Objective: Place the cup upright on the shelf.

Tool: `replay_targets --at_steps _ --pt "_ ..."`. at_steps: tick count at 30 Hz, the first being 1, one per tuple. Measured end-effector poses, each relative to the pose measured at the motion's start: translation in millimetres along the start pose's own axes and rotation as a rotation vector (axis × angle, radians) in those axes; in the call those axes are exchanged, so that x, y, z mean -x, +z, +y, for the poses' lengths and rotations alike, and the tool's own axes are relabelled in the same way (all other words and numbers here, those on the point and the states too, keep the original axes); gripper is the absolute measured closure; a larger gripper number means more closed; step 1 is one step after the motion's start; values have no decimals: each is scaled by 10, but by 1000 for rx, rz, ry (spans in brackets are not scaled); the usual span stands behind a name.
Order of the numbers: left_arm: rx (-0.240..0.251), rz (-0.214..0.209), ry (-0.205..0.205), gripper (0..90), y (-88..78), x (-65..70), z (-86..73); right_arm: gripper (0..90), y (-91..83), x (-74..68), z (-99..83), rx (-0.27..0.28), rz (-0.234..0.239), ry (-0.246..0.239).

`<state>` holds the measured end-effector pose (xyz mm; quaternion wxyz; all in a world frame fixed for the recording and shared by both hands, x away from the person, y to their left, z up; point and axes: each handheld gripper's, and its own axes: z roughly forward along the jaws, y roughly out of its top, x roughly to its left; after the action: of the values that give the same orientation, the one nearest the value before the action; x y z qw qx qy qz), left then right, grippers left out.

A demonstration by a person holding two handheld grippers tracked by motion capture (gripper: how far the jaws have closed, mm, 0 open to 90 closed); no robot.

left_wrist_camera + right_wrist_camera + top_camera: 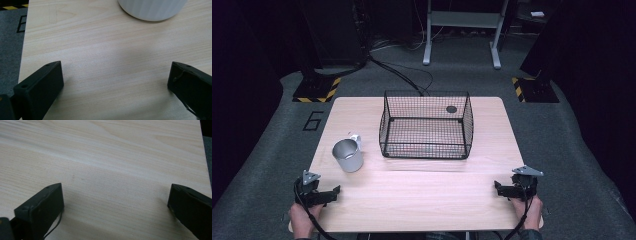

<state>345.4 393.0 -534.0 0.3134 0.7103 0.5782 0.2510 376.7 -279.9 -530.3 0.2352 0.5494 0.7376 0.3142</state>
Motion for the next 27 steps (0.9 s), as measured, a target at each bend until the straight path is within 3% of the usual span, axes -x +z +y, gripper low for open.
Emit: replay_targets --at_steps 14,18,24,27 --pt "-6 -2 -1 1 0 -2 3 3 -1 -3 0 2 -1 1" --pt "-10 -3 18 1 2 -19 13 5 -1 -3 0 2 -1 2" --pt "-6 10 -2 2 11 2 19 5 -1 -3 0 2 -1 1" --pt "-8 8 7 1 13 -1 24 7 -2 -1 0 3 -3 4"
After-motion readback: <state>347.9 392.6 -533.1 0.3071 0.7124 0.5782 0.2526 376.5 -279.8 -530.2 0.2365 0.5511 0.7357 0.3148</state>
